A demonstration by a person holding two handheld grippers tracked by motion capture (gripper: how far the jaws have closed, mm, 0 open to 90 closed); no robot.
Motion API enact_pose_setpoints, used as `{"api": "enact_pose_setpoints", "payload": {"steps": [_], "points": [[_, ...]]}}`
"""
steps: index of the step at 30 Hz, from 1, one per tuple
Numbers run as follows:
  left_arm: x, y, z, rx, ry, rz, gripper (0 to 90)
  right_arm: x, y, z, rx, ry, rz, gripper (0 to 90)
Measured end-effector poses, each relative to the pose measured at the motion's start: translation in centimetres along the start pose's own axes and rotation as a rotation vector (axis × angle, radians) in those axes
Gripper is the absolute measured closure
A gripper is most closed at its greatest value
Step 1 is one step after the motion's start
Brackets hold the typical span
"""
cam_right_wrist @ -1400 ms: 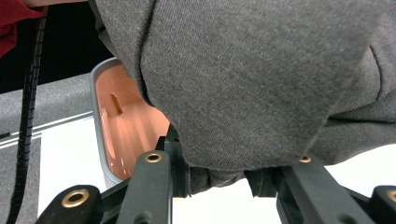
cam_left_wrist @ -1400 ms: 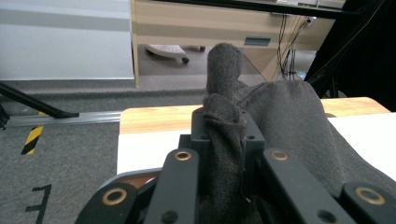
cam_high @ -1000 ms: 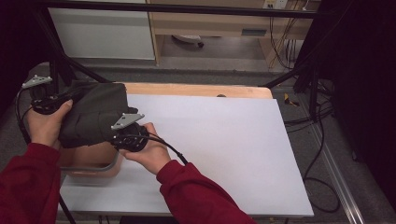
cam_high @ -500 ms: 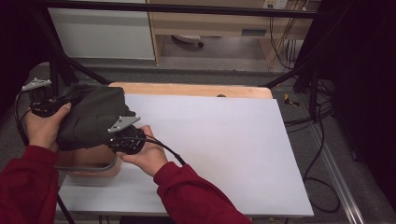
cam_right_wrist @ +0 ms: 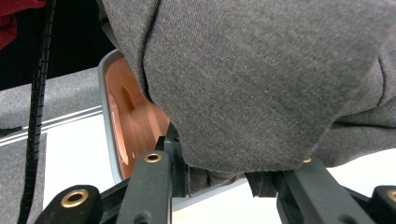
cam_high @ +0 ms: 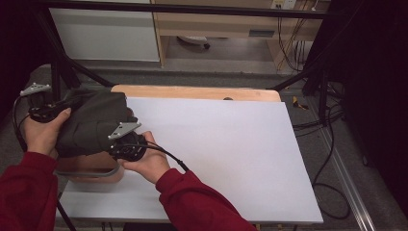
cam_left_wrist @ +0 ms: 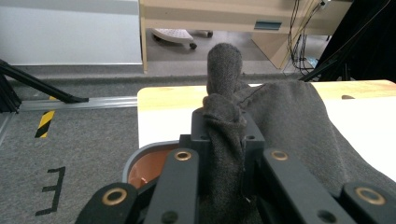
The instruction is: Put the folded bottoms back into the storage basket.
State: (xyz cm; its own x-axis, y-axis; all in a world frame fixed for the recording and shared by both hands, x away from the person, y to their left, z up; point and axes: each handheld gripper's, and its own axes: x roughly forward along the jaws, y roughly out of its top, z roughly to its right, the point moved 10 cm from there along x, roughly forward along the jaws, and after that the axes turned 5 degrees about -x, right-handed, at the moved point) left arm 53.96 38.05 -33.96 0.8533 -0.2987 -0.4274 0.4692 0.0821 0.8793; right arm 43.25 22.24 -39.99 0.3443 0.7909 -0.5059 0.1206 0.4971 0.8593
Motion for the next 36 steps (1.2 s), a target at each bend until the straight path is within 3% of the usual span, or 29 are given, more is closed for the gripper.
{"api": "enact_pose_setpoints", "payload": {"steps": [25, 30, 36], "points": [[0.4, -1.9, -1.6, 0.014, 0.012, -0.063, 81.1, 2.1, -1.1, -1.6, -0.001, 0.03, -0.028, 65.7], [0.7, -2.3, -1.9, -0.043, -0.027, -0.091, 81.1, 2.2, -1.3, -1.7, 0.001, 0.036, -0.04, 65.6], [0.9, -2.7, -2.0, -0.008, -0.01, -0.114, 81.0, 2.4, -1.3, -1.9, -0.004, 0.04, -0.042, 65.6]]}}
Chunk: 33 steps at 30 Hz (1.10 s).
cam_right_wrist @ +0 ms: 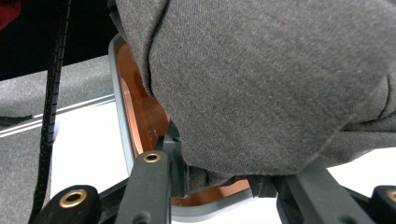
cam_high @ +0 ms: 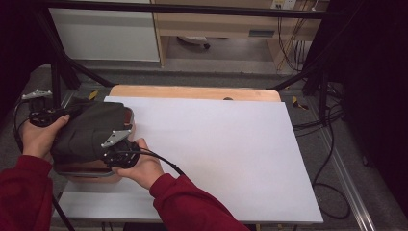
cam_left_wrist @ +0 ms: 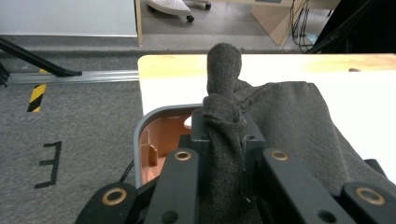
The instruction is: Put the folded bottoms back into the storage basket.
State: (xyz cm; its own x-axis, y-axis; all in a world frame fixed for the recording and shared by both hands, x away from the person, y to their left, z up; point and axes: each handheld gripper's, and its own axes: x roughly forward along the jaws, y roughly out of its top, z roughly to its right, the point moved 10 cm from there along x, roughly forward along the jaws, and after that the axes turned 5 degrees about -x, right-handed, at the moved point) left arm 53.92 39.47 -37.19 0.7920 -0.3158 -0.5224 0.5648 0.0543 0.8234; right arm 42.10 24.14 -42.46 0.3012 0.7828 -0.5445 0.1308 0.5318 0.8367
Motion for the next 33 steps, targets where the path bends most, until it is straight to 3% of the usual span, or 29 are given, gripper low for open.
{"api": "enact_pose_setpoints", "payload": {"steps": [11, 33], "points": [[0.3, -0.3, -0.1, 0.019, 0.015, -0.016, 80.9, 0.1, 0.0, 0.0, 0.001, 0.0, -0.005, 65.6], [0.8, -1.3, -0.6, 0.014, 0.012, -0.04, 80.7, 0.4, -0.4, -0.4, 0.003, 0.013, -0.027, 65.3]]}}
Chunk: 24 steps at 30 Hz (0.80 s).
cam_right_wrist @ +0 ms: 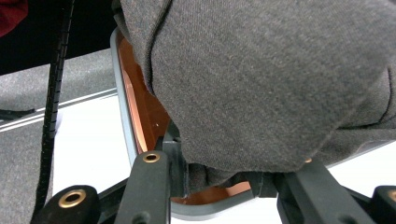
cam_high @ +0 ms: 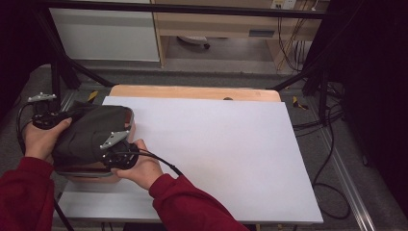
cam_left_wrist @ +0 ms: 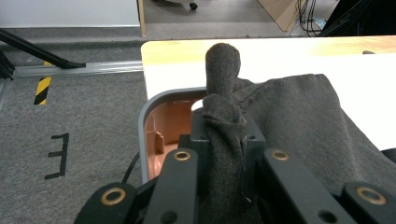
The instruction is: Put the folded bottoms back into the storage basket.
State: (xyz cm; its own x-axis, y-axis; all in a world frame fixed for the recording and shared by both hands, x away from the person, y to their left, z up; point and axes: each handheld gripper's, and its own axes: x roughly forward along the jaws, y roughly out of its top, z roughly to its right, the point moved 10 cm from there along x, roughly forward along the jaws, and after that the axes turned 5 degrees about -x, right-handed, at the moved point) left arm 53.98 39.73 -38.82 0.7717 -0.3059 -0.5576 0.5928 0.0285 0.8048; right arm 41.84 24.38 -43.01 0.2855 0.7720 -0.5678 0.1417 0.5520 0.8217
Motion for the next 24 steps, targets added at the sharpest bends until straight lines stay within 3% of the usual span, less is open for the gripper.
{"api": "enact_pose_setpoints", "payload": {"steps": [24], "points": [[0.7, -1.3, -0.6, -0.012, 0.003, -0.028, 80.5, 0.5, -0.4, -0.3, -0.004, 0.002, -0.027, 65.1]]}}
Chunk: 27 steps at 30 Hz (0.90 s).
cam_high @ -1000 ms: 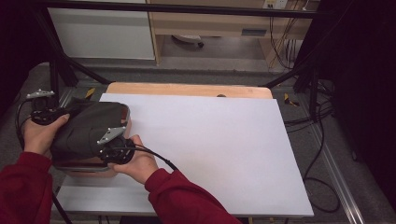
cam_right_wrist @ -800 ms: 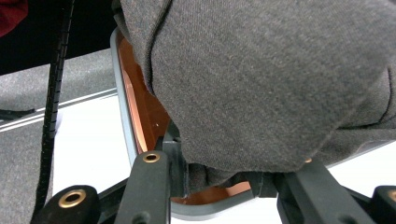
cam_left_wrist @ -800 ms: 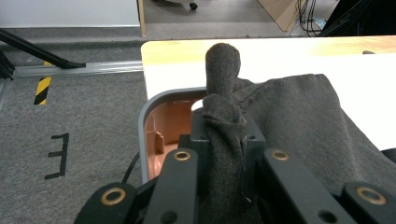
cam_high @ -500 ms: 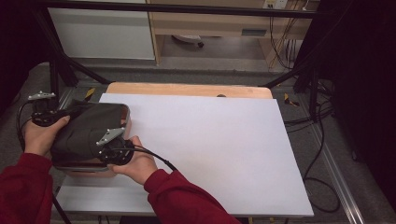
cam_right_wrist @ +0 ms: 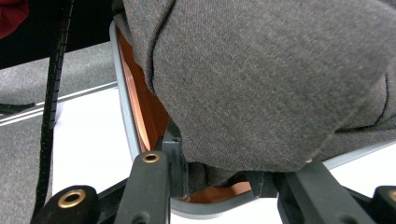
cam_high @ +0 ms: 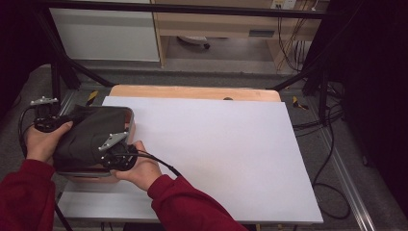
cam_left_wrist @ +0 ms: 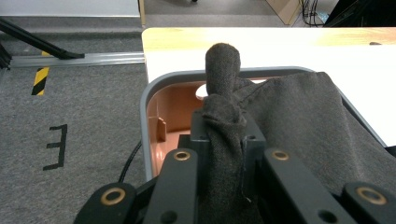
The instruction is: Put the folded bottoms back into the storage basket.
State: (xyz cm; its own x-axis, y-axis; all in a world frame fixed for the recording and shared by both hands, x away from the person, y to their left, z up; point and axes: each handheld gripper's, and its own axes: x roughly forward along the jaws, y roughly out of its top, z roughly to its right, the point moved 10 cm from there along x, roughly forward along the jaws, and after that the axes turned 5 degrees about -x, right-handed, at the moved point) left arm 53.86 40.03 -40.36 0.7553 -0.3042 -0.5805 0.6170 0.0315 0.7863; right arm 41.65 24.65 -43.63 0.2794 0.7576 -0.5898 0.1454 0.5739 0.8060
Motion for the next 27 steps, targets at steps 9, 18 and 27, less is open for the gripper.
{"api": "enact_pose_setpoints", "payload": {"steps": [9, 18, 27], "points": [[0.6, -0.7, -0.1, 0.002, 0.012, -0.025, 80.4, 0.0, -0.1, 0.0, 0.008, 0.002, -0.009, 65.0], [1.1, -1.2, -0.3, 0.005, 0.023, -0.046, 80.2, 0.1, -0.1, 0.1, 0.013, 0.0, -0.012, 64.7], [1.1, -1.2, -0.3, 0.021, 0.074, -0.04, 72.4, 0.0, -0.2, 0.2, 0.026, -0.004, -0.026, 61.3]]}}
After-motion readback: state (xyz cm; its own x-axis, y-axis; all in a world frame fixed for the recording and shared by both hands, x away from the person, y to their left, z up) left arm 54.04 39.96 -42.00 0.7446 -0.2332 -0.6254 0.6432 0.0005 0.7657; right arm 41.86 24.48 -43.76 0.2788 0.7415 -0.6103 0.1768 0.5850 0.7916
